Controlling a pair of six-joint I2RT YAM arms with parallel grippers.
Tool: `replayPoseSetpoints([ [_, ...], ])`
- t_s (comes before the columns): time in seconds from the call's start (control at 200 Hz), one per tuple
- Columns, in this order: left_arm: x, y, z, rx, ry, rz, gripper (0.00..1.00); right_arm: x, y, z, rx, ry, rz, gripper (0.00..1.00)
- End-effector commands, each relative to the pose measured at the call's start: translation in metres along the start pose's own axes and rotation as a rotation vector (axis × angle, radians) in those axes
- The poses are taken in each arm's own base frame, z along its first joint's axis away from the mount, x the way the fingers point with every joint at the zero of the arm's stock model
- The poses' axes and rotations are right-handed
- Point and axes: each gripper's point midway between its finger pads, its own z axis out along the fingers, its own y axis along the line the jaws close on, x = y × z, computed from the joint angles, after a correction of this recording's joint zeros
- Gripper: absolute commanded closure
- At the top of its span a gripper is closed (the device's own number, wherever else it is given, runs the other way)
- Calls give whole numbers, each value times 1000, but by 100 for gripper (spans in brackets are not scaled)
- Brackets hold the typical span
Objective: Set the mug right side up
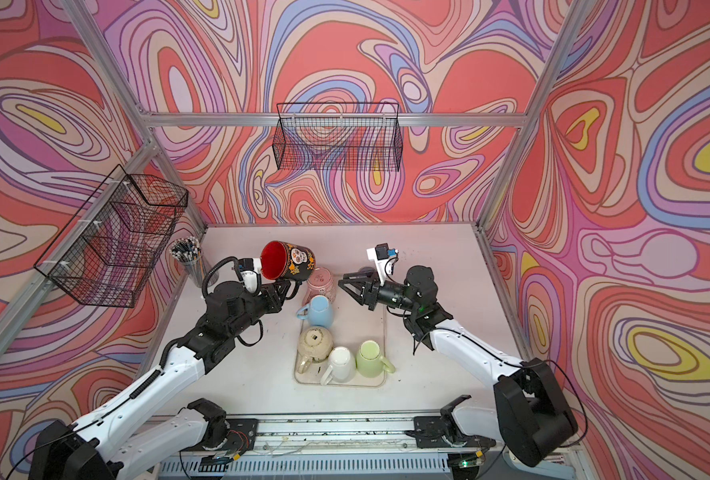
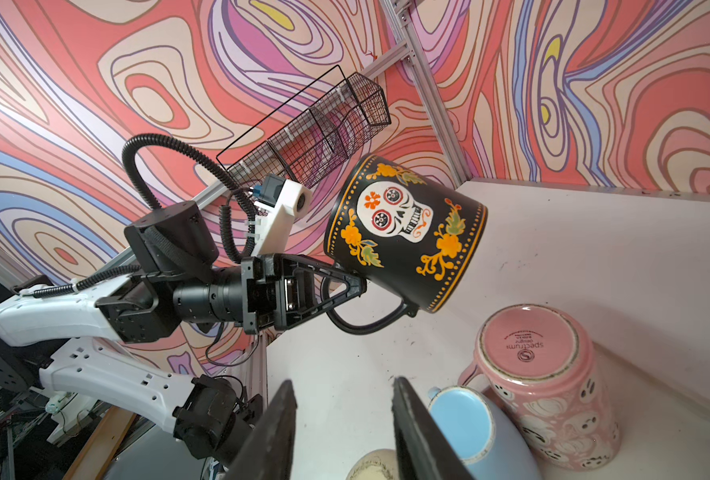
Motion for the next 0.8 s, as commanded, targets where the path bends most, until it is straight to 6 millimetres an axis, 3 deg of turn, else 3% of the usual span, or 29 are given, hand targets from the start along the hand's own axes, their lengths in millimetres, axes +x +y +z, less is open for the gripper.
replayPoseSetpoints([
  [0.0,-48,-10,-13,-61,-87,84,100,3,2,-2,-2,2,-13,61],
  [0.496,-68,54,-3,-380,63,230,100,29,-22,-3,77,46,61,62],
  [0.796,-83,84,24,-464,107,280,100,49,-37,-3,103,63,115,63],
])
